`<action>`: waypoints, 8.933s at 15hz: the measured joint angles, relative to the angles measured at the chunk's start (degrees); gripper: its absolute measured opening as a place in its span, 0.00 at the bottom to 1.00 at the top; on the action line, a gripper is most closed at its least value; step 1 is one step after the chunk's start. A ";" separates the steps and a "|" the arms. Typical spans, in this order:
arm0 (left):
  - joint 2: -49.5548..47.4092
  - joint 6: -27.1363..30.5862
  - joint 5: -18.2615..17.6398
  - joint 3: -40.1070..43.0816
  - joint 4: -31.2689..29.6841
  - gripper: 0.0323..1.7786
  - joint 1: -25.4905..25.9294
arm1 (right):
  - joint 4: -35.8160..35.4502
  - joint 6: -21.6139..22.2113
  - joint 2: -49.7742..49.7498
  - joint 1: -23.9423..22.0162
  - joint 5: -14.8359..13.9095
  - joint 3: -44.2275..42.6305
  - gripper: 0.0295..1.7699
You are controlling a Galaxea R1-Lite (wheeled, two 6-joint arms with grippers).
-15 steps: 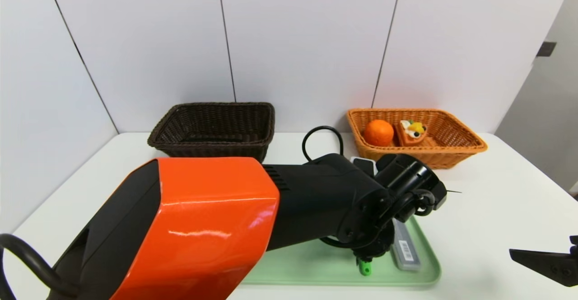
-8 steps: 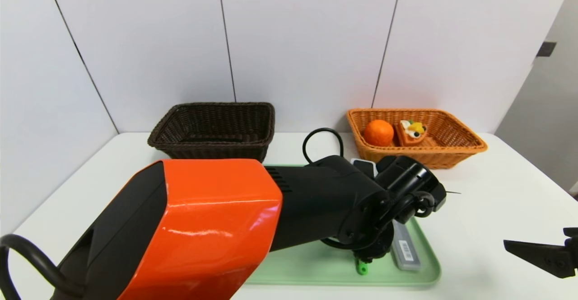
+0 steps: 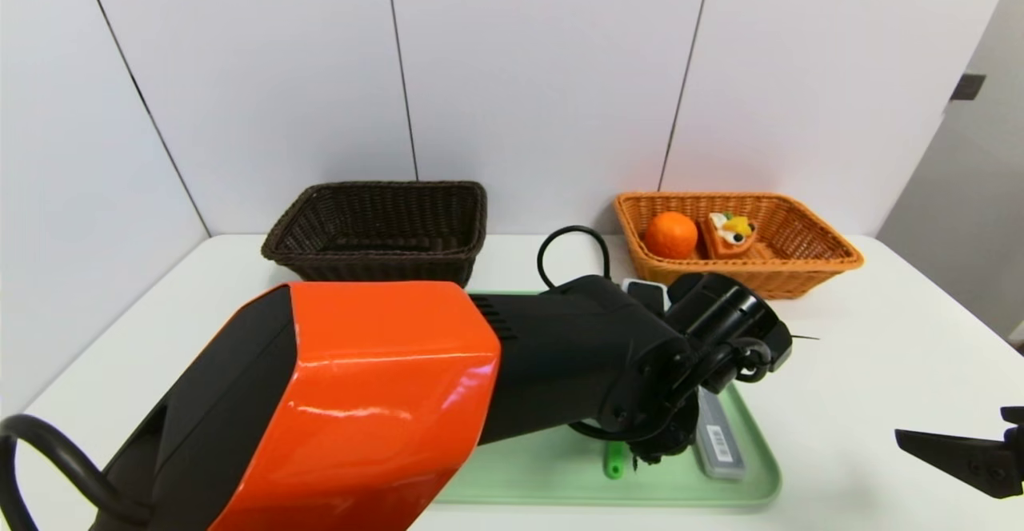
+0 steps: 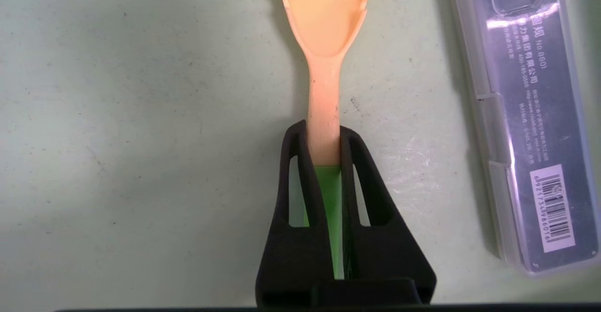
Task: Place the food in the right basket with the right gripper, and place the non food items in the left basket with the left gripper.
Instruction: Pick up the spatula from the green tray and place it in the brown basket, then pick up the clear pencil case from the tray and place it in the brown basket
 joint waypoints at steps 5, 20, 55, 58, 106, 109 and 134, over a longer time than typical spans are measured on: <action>-2.24 0.24 -0.15 0.00 -0.09 0.05 0.09 | 0.02 -0.02 -0.69 0.00 0.00 0.89 0.97; -24.28 -0.85 -6.38 0.00 -2.13 0.05 24.97 | -0.09 0.22 -0.74 0.00 -0.60 -0.96 0.97; -23.56 -15.17 -11.89 -0.02 -24.52 0.84 47.28 | -4.56 7.83 13.37 -0.33 -1.56 -20.36 0.97; -31.49 -11.47 -13.98 0.57 -22.58 0.87 47.28 | -4.36 8.66 18.97 0.96 -3.83 -24.09 0.97; -74.51 28.25 -22.66 61.00 -4.86 0.95 47.28 | 33.99 25.83 60.15 12.20 9.58 -50.97 0.97; -74.40 28.25 -22.66 61.09 -4.85 0.95 47.28 | 34.08 25.72 60.56 12.34 8.86 -51.21 0.97; -75.28 28.16 -22.59 61.07 -4.80 0.95 47.28 | 35.15 25.39 61.11 14.25 6.70 -51.26 0.30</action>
